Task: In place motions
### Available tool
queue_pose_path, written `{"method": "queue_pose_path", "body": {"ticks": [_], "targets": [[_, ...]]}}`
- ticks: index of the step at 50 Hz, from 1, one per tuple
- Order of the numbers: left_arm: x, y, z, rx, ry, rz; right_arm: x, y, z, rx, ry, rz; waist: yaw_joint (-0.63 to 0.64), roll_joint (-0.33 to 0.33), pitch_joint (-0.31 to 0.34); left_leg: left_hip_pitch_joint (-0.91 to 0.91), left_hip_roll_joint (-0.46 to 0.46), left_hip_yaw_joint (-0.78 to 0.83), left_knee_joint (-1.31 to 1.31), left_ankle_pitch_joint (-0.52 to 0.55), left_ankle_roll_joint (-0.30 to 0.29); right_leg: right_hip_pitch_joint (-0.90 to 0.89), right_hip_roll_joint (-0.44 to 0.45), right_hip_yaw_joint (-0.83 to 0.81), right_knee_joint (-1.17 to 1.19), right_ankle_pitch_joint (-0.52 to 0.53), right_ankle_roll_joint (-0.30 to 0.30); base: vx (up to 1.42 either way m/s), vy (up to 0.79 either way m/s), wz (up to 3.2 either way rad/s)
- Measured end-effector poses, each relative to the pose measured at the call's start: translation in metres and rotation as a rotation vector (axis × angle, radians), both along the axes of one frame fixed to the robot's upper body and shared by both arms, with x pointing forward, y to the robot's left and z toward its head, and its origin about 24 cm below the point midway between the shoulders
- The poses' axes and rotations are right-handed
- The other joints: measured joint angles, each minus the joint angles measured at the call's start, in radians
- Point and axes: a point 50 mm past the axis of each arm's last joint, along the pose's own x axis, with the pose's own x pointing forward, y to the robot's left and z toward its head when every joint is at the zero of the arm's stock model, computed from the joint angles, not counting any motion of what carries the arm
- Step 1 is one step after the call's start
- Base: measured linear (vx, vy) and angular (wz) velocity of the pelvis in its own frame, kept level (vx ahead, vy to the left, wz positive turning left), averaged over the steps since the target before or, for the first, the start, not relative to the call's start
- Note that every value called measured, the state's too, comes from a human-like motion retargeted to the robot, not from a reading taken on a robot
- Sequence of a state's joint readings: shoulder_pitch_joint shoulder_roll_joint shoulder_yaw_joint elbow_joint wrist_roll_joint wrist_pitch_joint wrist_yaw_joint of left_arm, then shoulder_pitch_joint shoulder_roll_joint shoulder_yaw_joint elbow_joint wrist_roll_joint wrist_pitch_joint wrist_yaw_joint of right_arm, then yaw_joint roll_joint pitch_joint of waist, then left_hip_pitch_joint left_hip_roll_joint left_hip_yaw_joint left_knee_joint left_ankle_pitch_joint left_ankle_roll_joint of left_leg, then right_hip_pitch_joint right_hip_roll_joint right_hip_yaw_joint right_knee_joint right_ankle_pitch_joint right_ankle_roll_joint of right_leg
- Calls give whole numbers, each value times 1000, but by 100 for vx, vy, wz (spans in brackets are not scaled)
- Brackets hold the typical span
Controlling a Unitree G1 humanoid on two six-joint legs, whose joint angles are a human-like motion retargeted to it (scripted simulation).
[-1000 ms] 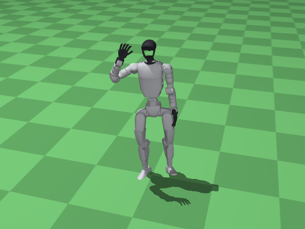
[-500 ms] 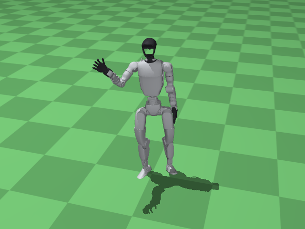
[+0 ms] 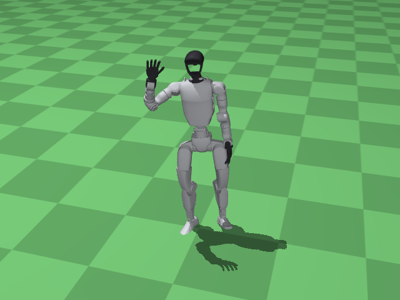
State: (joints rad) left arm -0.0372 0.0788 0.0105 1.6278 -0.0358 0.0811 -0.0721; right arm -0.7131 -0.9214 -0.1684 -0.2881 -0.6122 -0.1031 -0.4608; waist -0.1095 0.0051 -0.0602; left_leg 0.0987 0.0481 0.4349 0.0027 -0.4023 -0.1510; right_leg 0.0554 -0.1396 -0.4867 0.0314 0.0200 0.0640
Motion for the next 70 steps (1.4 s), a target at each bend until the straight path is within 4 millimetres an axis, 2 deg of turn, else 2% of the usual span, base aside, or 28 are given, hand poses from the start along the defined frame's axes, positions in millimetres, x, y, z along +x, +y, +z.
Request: {"method": "queue_pose_path", "body": {"ticks": [4,8,13,16,19,21,25,28,30,31,34,36,39,42,44,46,48,50,52,54,56,58,61,62,65,66,68,70], "targets": [[-2,0,0,0,8,-4,27,-36,-21,298,171,98,2,-4,1,-3,-2,-8,2,0,2,4,-1,-6,-1,-1,0,0,0,0],[-9,1,0,7,30,-8,57,-71,-63,623,391,205,-1,-6,1,-6,-4,-15,4,0,3,6,-2,-12,-1,-2,0,0,0,0],[-19,4,1,35,62,0,76,-102,-149,962,692,323,-4,-9,9,-6,-3,-17,6,0,3,8,-1,-13,-2,-3,0,0,0,0],[-24,5,2,58,76,22,72,-113,-230,1144,908,323,-2,-8,18,-5,1,-14,6,1,2,8,3,-11,-2,-3,-1,0,0,0],[-29,4,2,61,80,75,51,-116,-317,1356,1118,233,4,-5,28,-2,6,-7,4,1,1,6,6,-5,-1,-3,0,0,0,0],[-31,0,1,45,79,146,27,-113,-374,1528,1262,140,9,-1,37,1,10,-1,4,2,-1,4,8,1,1,-2,-1,0,0,0],[-30,-1,1,13,62,379,-33,-94,-461,1815,1571,-16,11,5,53,4,13,6,3,5,-4,5,10,5,-2,0,-2,0,0,0],[-24,27,4,105,28,628,-79,-83,-497,2023,1714,-118,13,11,52,-5,13,-1,5,8,-5,3,9,-1,-4,-3,-2,0,0,6],[-19,61,11,201,-9,763,-100,-82,-507,2172,1676,-157,17,16,48,-12,13,-11,5,10,-5,4,9,-9,-4,-6,-1,1,-1,24],[-16,84,17,263,-33,804,-104,-86,-507,2237,1596,-160,20,17,46,-15,12,-16,6,11,-5,4,9,-13,-5,-7,-1,1,-1,25],[-7,158,47,471,-124,874,-100,-106,-495,2329,1312,-135,26,19,37,-25,12,-27,7,14,-6,4,9,-23,-6,-10,-1,0,-1,14],[2,212,81,637,-210,909,-86,-130,-475,2277,1155,-117,28,21,25,-30,14,-29,7,15,-7,0,11,-24,-7,-12,-1,0,0,0],[22,280,144,895,-372,955,-55,-169,-430,2107,1078,-112,30,30,3,-34,20,-21,6,13,-8,-10,16,-18,-6,-11,-1,3,5,-9],[52,328,219,1138,-605,1008,-19,-205,-364,1883,1025,-94,34,49,-30,-43,30,-12,6,11,-8,-24,25,-10,-6,-10,0,7,9,-15],[76,348,273,1266,-787,1043,6,-221,-308,1722,942,-81,33,64,-51,-50,34,-9,6,9,-8,-32,29,-7,-6,-10,1,5,9,-8],[99,358,330,1387,-964,1034,30,-226,-247,1555,839,-59,32,76,-68,-56,37,-7,7,8,-8,-39,32,-6,-6,-10,2,4,7,-4],[125,357,386,1503,-1142,966,50,-219,-184,1375,747,-27,31,86,-86,-62,37,-6,7,7,-8,-44,32,-5,-5,-10,2,6,4,-2],[156,343,437,1597,-1337,839,64,-200,-125,1179,670,-2,31,91,-107,-68,35,-6,8,6,-8,-50,31,-5,-6,-11,2,0,0,0],[183,322,475,1650,-1511,697,71,-178,-84,1015,603,14,32,91,-122,-70,32,-7,8,6,-8,-51,28,-6,-6,-12,2,3,-1,3],[213,282,521,1712,-1745,461,75,-141,-39,790,510,44,31,87,-139,-69,27,-9,8,5,-8,-49,24,-9,-6,-14,2,8,-3,5],[232,235,557,1763,-1952,196,72,-103,-9,585,430,68,32,83,-149,-66,23,-8,7,4,-8,-47,21,-9,-6,-15,2,6,-3,0],[238,188,585,1837,-2118,-79,62,-67,12,380,356,69,30,80,-150,-60,21,-7,6,3,-8,-42,21,-9,-6,-17,1,0,0,0],[229,118,611,2024,-2259,-562,30,-19,38,59,183,-5,25,83,-143,-50,21,-5,5,1,-8,-35,24,-7,-7,-18,1,0,0,0],[223,96,616,-2042,2217,703,16,-5,45,-43,100,-49,24,87,-138,-47,22,-3,4,0,-8,-33,26,-6,-7,-19,1,0,0,0],[208,45,616,-1840,1891,876,-32,28,57,-259,-255,-193,23,101,-125,-40,26,1,3,-1,-8,-29,31,-3,-6,-19,1,0,0,0],[206,39,614,-1793,1859,878,-42,33,56,-276,-353,-180,24,103,-123,-40,28,2,3,-1,-8,-29,32,-3,-7,-19,1,0,0,0],[208,40,614,-1761,1859,847,-45,31,51,-275,-429,-120,27,104,-121,-40,29,1,4,-2,-7,-29,33,-2,-7,-19,2,0,0,0],[216,62,616,-1849,1931,762,-27,14,46,-212,-320,-97,29,100,-122,-42,30,0,4,-1,-7,-30,33,-3,-7,-18,2,0,0,0]]}}
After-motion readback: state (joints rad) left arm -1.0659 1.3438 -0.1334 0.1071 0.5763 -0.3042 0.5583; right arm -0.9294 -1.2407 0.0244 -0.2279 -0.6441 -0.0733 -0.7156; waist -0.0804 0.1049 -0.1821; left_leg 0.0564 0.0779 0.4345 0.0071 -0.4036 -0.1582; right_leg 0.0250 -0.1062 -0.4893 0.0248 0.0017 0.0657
